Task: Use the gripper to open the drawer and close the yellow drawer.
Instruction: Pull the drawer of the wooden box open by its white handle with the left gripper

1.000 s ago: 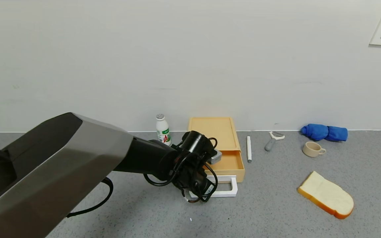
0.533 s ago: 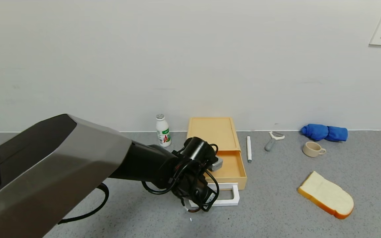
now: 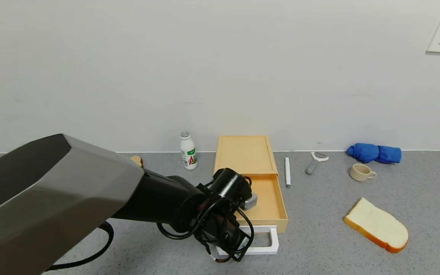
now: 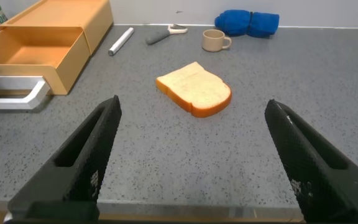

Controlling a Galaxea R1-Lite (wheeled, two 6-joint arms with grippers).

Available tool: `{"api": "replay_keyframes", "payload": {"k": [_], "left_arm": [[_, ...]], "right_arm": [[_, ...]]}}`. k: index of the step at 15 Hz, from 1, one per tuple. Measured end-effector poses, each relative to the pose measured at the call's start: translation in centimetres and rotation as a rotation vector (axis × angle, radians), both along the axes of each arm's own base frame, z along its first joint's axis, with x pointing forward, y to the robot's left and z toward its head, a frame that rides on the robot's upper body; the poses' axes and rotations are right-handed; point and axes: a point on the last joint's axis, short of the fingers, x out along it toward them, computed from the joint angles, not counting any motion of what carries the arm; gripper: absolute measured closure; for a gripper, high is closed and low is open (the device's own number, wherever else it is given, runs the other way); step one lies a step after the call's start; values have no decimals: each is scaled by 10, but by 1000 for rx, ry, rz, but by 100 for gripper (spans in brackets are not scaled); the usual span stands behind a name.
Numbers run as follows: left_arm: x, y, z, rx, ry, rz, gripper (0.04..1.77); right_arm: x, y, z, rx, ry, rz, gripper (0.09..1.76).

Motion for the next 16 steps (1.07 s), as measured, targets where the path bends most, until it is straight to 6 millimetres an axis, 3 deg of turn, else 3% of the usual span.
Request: {"api": "replay_keyframes", "payload": {"k": [10, 12, 16], "left_arm": [[-22, 5, 14, -22, 17, 16, 170], [-27, 10, 27, -40, -1, 18, 170], [-38, 31, 70, -119, -90, 40, 170]], "right_arm": [[0, 0, 0, 0, 1, 0, 15], [0, 0, 0, 0, 0, 0, 15], [0, 0, 0, 0, 0, 0, 15]]}}
